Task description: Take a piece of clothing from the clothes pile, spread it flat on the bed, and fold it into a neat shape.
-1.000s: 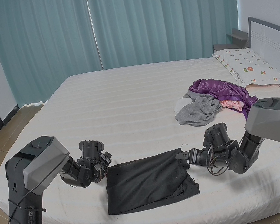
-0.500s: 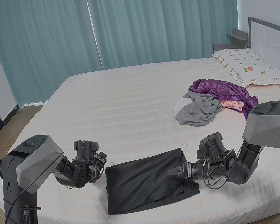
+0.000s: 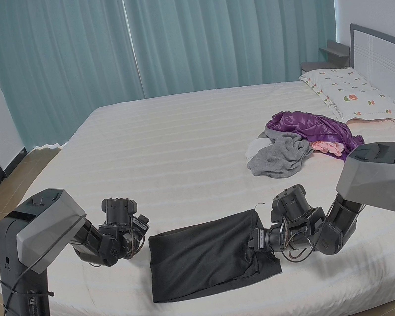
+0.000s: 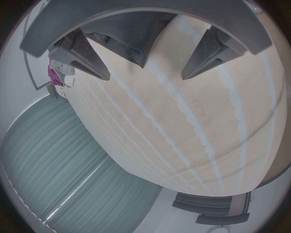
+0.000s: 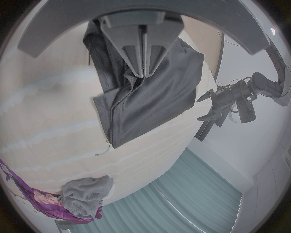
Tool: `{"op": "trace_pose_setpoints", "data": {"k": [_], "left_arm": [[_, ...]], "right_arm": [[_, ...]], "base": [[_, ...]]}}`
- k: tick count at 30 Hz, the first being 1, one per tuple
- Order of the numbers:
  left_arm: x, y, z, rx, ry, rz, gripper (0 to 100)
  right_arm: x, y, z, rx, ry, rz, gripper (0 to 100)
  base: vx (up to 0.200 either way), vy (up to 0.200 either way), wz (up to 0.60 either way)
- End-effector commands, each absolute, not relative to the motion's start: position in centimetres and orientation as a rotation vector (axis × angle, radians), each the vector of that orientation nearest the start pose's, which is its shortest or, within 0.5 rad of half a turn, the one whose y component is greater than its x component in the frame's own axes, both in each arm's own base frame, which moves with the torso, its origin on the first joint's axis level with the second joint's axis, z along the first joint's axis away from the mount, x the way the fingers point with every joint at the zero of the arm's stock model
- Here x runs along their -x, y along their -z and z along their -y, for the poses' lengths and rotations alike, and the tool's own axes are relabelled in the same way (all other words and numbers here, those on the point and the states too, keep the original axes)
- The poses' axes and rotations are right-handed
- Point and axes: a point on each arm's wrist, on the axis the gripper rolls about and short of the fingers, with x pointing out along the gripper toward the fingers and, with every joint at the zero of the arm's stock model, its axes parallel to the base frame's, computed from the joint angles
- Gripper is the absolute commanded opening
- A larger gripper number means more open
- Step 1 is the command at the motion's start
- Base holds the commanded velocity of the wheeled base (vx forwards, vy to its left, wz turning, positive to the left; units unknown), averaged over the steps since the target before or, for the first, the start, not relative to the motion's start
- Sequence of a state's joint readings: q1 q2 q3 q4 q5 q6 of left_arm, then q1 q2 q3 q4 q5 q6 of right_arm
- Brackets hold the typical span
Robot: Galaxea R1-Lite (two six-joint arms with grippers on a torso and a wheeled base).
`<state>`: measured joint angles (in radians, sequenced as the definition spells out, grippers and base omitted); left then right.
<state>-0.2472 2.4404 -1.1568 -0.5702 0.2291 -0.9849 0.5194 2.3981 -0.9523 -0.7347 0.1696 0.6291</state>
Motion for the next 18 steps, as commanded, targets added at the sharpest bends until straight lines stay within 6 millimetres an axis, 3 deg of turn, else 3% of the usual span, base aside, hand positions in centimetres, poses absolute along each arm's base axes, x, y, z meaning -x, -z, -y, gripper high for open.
{"op": "trace_pose_setpoints", "data": {"k": [1,9,14,18], "left_arm": [[-41.2,0.7,10.2,0.782,-0.303,-0.625,100],[-40.5,-0.2,11.1,0.779,-0.277,-0.626,100],[-40.2,-0.4,11.5,0.776,-0.267,-0.629,100],[-39.9,-0.5,11.8,0.773,-0.258,-0.634,100]], "right_arm": [[-34.7,2.1,-20.3,-0.459,-0.421,-0.862,0],[-37.7,0.2,-22.1,-0.473,-0.396,-0.807,0],[-39.0,0.5,-23.3,-0.498,-0.377,-0.826,0],[-39.5,2.3,-24.2,-0.485,-0.34,-0.838,0]], "base": [[0.0,0.0,0.0],[0.0,0.0,0.0],[0.0,0.0,0.0],[0.0,0.0,0.0]]}}
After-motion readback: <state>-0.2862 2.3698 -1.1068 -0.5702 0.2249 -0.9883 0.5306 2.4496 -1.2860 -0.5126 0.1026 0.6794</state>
